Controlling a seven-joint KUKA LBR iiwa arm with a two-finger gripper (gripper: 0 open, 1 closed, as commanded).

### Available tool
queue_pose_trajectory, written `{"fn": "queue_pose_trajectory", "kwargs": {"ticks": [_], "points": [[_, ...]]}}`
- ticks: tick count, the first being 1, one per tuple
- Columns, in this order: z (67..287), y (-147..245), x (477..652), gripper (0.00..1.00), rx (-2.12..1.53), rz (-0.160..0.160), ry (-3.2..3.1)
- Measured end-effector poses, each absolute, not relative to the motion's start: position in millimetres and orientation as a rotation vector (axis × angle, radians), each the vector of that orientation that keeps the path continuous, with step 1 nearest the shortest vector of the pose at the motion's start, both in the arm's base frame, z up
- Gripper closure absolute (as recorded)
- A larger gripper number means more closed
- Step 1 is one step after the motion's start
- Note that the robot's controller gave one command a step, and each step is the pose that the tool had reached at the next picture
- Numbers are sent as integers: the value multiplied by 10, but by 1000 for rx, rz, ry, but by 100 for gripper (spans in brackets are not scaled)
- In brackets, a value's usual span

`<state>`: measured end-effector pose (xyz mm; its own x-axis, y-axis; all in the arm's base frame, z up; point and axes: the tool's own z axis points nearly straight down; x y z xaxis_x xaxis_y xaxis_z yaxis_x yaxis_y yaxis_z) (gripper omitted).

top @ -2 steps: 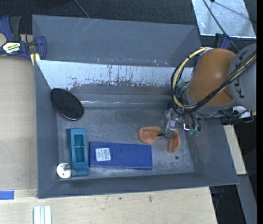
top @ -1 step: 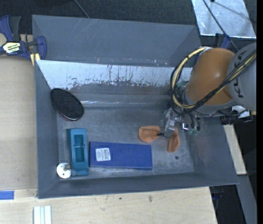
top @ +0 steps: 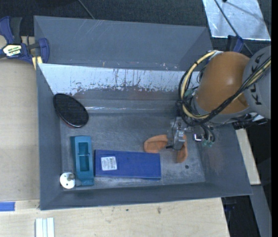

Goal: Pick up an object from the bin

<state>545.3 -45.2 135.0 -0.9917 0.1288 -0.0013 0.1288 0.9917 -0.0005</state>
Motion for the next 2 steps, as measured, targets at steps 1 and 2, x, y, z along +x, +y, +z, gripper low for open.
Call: {"fn": "queue_pose_trajectory", "kwargs": {"ticks": [1, 2], "points": [[1153, -391, 5429, 100, 179, 0, 3129], [2965, -1059, 5764, 100, 201, -3, 3123]]}}
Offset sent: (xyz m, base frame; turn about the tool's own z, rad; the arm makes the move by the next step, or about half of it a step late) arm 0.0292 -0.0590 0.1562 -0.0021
